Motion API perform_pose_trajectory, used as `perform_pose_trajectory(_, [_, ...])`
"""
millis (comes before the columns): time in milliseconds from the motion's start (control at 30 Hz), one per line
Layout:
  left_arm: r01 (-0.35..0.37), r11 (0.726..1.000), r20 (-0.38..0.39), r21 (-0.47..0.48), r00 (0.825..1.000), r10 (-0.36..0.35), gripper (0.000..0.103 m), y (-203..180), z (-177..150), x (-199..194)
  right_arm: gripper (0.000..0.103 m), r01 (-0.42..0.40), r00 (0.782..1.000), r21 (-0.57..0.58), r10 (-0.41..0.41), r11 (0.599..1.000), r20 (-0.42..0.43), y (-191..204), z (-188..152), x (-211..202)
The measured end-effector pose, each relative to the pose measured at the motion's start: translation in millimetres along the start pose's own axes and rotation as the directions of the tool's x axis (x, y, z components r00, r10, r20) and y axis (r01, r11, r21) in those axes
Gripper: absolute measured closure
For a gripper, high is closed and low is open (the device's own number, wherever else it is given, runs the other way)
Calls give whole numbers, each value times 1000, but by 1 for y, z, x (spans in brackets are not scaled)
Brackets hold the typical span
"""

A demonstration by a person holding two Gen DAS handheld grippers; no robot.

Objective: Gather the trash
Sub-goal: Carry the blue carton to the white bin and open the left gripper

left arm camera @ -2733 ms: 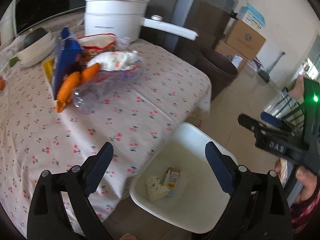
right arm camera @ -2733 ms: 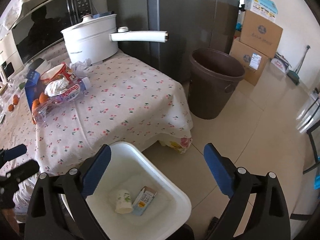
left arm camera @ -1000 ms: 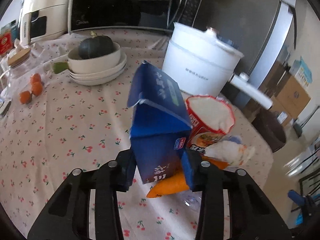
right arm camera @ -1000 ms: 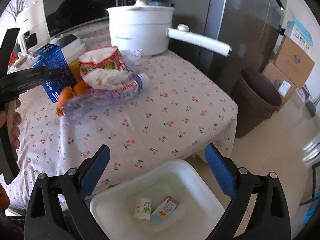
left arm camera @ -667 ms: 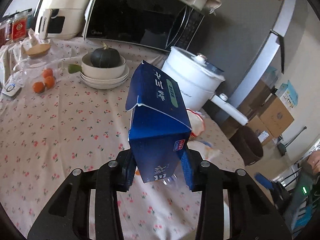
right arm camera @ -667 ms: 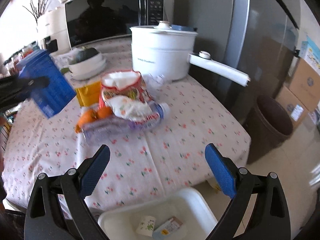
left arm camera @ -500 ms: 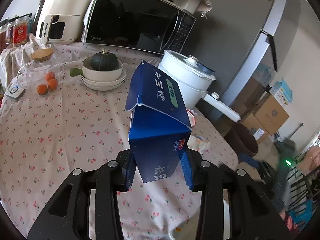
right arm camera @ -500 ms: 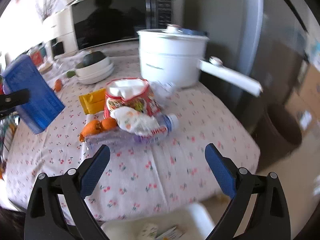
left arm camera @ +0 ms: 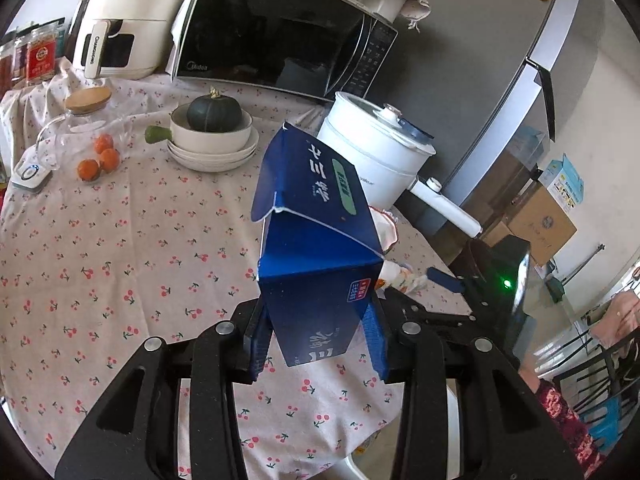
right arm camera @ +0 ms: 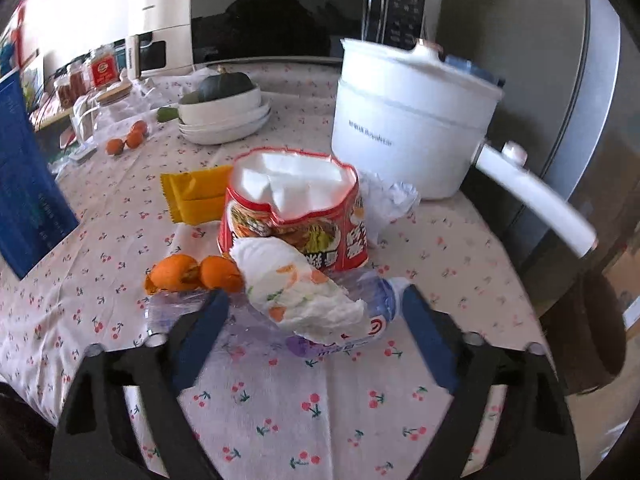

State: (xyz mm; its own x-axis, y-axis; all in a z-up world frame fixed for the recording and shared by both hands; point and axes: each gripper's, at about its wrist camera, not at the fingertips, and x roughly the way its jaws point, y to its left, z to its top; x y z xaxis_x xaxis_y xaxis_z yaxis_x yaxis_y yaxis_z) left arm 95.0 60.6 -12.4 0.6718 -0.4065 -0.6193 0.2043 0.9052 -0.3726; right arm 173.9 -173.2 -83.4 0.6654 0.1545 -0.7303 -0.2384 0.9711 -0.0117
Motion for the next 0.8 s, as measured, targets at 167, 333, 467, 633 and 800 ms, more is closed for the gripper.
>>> perform_pose_trajectory(167, [-1,1000,-11,-8,1000,1,65,2,-2,3,51,-33,999,33,33,999,8,-1,1,0])
perform_pose_trajectory(333, [0,1000,-1,-5,1000,0,65,1,-2,0,54,-47,998,31,45,998,37,4,2,-11])
perform_pose_trajectory(467, [6,1000,5,-8,1000,-6,65,1,-2,-2,54,-32,996,43,29,999,79,5,6,-29])
perform_pose_trajectory(633, [19,1000,21,-13,1000,-19,65,0,0,-6,54,22,991,56,-30,998,132,4,9,-59])
perform_pose_trajectory(800, [43,999,37,-12,998,-42,65,-4,1,-12,54,107,979,43,-112,993,168,9,6,-94])
